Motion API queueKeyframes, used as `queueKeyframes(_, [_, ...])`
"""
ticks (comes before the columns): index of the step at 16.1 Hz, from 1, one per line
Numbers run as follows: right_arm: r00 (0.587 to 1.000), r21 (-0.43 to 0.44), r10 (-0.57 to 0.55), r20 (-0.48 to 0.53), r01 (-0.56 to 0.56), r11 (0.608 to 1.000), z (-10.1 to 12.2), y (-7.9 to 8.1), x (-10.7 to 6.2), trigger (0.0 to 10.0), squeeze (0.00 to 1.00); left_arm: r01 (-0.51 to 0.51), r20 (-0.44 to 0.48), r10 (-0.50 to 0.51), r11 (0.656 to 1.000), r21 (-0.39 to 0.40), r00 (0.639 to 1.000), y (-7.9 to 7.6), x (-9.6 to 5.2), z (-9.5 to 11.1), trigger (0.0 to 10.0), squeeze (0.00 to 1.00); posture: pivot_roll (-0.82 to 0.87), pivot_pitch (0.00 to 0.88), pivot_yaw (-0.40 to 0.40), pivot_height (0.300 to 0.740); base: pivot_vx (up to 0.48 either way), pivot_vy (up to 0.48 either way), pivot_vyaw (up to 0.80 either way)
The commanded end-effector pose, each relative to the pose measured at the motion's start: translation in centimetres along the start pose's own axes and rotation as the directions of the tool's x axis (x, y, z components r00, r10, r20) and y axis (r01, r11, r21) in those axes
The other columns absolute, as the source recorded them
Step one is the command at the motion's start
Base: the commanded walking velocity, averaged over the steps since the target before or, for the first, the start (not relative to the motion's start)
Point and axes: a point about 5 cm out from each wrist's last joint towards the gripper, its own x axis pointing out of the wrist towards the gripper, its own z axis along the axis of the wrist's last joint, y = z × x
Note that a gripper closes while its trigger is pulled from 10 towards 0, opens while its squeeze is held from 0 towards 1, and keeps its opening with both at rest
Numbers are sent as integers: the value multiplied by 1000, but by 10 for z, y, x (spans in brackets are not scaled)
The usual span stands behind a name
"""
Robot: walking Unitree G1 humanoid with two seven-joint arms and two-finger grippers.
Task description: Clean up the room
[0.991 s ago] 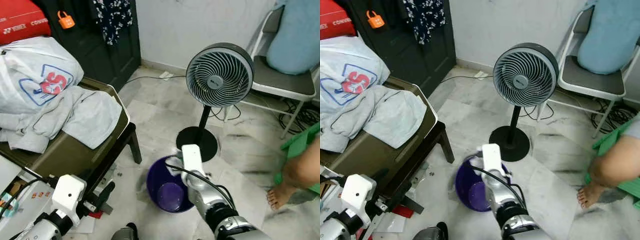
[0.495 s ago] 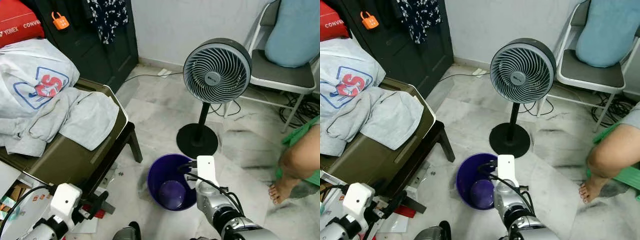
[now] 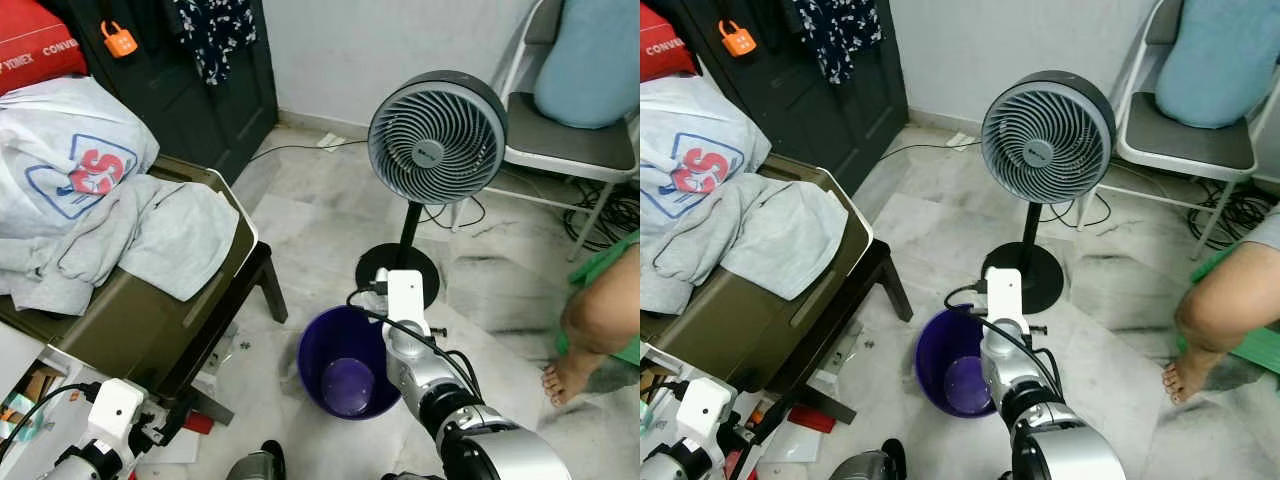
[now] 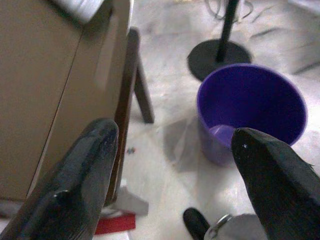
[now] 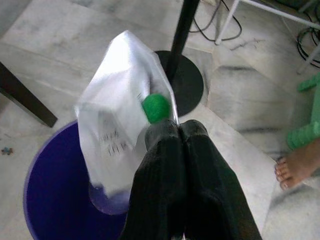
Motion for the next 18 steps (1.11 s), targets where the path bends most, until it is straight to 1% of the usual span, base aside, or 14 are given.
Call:
queueKeyframes(1, [1000,7,19,-2,-19,1000,1,5,-1,10000,0,-6,-33,6,1000,13,999,6,-7,-8,10000,0,124,219,73,740,0,0,0])
queueKeyframes(2, [1000,7,15,-3,-15,1000,1,5,-1,10000,0,-10,-48,10,1000,8,999,7,-6,-13,10000,0,126,220,73,740,0,0,0])
queueKeyframes(3, [1000,34,27,-12,-27,999,-1,5,-1,10000,173,-15,-62,15,1000,3,998,8,-5,-17,10000,0,127,221,72,740,0,0,0])
queueKeyframes(4, [1000,29,22,-13,-22,999,-2,5,-1,10000,824,-18,-70,18,1000,0,997,8,-4,-20,10000,0,127,221,72,740,0,0,0])
queueKeyframes(5, [1000,35,21,-16,-21,999,-3,4,-2,10000,1000,-23,-83,23,1000,-5,996,9,-3,-22,10000,0,126,222,71,740,0,0,0])
queueKeyframes(7, [999,47,27,-20,-26,999,-5,4,-2,10000,1000,-36,-116,34,999,-14,993,10,-1,-29,10000,0,124,222,70,740,0,0,0])
queueKeyframes(8, [1000,41,21,-18,-21,999,-5,3,-2,10000,1000,-30,-102,29,1000,-7,994,8,0,-27,10000,0,122,224,70,740,0,0,0])
queueKeyframes(9, [1000,40,17,-18,-17,999,-6,3,-2,10000,1000,-16,-59,16,1000,8,998,7,1,-21,10000,0,122,224,70,740,0,0,0])
queueKeyframes(11, [1000,45,17,-17,-16,999,-6,3,-2,10000,1000,-8,-31,8,1000,21,999,6,1,-18,10000,0,125,225,71,740,0,0,0])
queueKeyframes(15, [1000,48,12,-15,-11,999,-5,3,-2,10000,1000,-10,-28,11,1000,27,1000,6,1,-18,10000,0,128,225,74,740,0,0,0])
queueKeyframes(18, [1000,53,15,17,-16,998,-1,3,-1,10000,1000,-13,-33,13,999,29,999,5,2,-21,10000,0,125,221,80,740,0,0,0])
